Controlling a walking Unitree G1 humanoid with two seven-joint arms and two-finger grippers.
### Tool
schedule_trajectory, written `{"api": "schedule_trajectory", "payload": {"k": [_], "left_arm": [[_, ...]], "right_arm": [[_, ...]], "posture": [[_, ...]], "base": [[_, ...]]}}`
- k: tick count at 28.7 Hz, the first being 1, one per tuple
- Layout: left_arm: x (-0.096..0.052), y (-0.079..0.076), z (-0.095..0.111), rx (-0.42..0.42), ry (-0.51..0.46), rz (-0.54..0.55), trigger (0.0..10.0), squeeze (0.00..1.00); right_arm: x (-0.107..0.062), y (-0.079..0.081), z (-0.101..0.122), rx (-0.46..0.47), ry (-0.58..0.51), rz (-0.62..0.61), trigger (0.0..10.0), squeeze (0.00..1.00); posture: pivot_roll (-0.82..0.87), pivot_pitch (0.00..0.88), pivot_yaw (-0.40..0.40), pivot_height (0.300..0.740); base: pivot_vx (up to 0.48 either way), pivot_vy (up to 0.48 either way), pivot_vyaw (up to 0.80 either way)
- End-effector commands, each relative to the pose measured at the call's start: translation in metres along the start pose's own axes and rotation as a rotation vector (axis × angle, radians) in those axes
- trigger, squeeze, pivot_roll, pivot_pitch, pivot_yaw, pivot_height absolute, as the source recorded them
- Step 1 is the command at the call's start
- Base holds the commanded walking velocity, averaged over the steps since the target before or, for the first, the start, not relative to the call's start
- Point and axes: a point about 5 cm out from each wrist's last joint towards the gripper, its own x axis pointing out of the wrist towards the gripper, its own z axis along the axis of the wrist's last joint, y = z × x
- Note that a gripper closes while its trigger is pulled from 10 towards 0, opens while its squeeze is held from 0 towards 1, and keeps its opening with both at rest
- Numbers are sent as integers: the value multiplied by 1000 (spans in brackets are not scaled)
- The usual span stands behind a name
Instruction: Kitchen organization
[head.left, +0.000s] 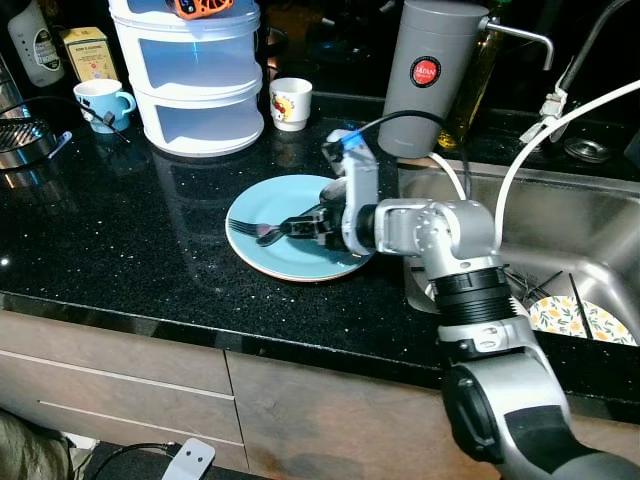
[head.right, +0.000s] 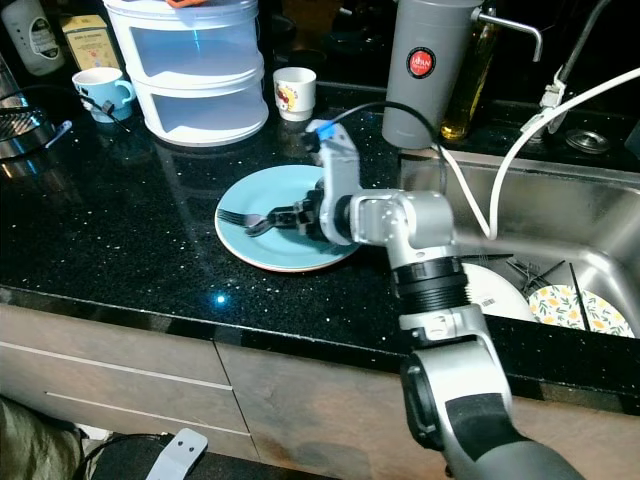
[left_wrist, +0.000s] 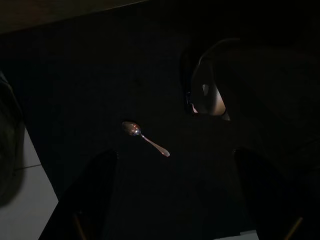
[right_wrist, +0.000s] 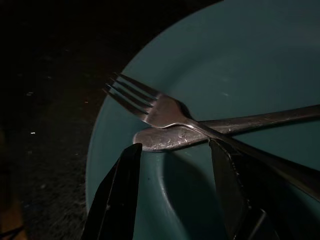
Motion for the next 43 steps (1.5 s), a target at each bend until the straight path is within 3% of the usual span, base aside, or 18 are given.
{"api": "schedule_trajectory", "payload": {"k": [1,6,7,12,13,14,17,20,23,25,29,32,34,43], "left_arm": [[3,-10,-7,3,33,-43,10000,0],[3,-11,-6,4,32,-46,10000,0],[3,-11,-6,5,31,-47,10000,0],[3,-12,-6,8,30,-48,10000,0],[3,-12,-6,8,30,-48,10000,0],[4,-12,-5,10,30,-49,10000,0],[4,-12,-5,11,30,-50,10000,0],[4,-12,-5,12,30,-51,10000,0],[4,-12,-5,12,29,-51,10000,0],[4,-12,-5,12,29,-51,10000,0],[4,-13,-5,13,30,-52,10000,0],[4,-13,-5,14,31,-52,10000,0],[4,-13,-5,14,31,-53,10000,0],[4,-14,-5,16,32,-54,10000,0]], "right_arm": [[1,-2,-1,-11,4,-56,10000,0],[3,-4,11,-77,-63,-184,10000,0],[2,-1,18,-148,-118,-203,10000,0],[-5,20,33,-274,-232,-86,10000,0],[-5,20,33,-274,-232,-86,10000,0],[-8,29,34,-365,-237,-45,10000,0],[-8,34,27,-427,-192,-16,10000,0],[-5,30,17,-413,-105,-35,10000,0],[0,22,12,-410,-84,-98,10000,0],[5,33,10,-428,-134,-45,10000,0],[12,42,0,-419,-122,-25,10000,0],[16,42,-5,-389,-113,-38,10000,0],[25,40,-14,-235,-96,-60,10000,0],[33,35,-22,-213,-59,-123,10000,0]], "posture": [[-7,0,-72,740],[-4,0,-77,740],[-2,0,-80,740],[-7,0,-77,740],[-7,0,-77,740],[-9,0,-78,740],[-10,0,-79,740],[-10,0,-80,740],[-9,0,-81,740],[-10,0,-81,740],[-9,0,-79,740],[-9,0,-80,740],[-9,0,-81,740],[-2,0,-88,740]], "base": [[0,0,0],[0,0,0],[0,0,0],[0,0,0],[0,0,0],[0,0,0],[0,0,0],[0,0,0],[0,0,0],[0,0,0],[0,0,0],[0,0,0],[0,0,0],[0,0,0]]}}
